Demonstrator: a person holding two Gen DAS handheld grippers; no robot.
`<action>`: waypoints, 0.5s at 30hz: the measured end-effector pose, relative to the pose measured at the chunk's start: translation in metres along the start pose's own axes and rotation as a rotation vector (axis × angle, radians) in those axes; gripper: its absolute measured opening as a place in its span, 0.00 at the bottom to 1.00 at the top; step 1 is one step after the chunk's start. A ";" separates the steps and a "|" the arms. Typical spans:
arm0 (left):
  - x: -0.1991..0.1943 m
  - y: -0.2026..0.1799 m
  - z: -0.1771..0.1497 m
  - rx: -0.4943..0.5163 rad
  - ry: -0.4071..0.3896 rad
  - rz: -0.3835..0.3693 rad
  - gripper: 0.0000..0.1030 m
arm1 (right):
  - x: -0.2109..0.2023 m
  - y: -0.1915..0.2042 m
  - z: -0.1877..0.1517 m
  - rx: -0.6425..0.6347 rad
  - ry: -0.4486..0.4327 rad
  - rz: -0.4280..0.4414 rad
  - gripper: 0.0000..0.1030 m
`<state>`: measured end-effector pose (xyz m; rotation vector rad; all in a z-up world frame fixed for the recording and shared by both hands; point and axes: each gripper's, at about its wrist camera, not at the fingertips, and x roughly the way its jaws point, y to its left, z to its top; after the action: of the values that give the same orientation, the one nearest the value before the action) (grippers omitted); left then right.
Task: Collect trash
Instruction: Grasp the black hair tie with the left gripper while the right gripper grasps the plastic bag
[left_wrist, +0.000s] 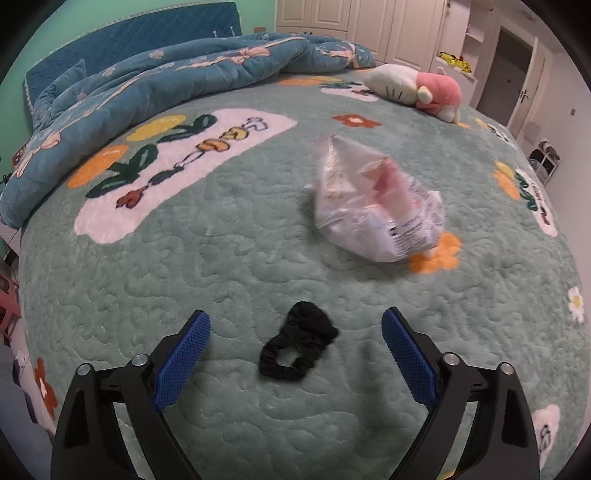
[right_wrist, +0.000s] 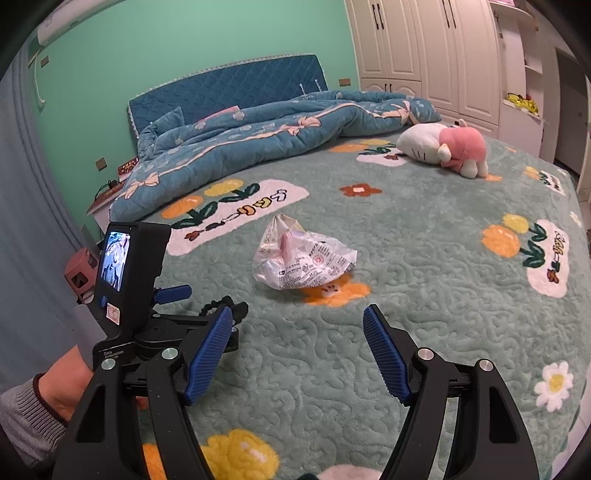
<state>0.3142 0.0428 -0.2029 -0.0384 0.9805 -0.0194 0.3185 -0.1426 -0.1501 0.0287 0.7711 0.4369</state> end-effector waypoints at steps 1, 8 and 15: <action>0.004 0.003 -0.002 -0.001 0.017 -0.009 0.74 | 0.003 -0.001 -0.001 0.003 0.006 0.003 0.71; 0.017 0.002 -0.008 0.047 0.028 0.024 0.70 | 0.014 0.000 -0.004 0.001 0.018 0.015 0.71; 0.011 0.007 -0.007 0.036 0.027 0.030 0.19 | 0.031 -0.001 0.000 -0.026 0.023 0.012 0.71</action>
<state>0.3147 0.0490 -0.2160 0.0098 1.0070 -0.0103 0.3386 -0.1312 -0.1714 0.0038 0.7878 0.4589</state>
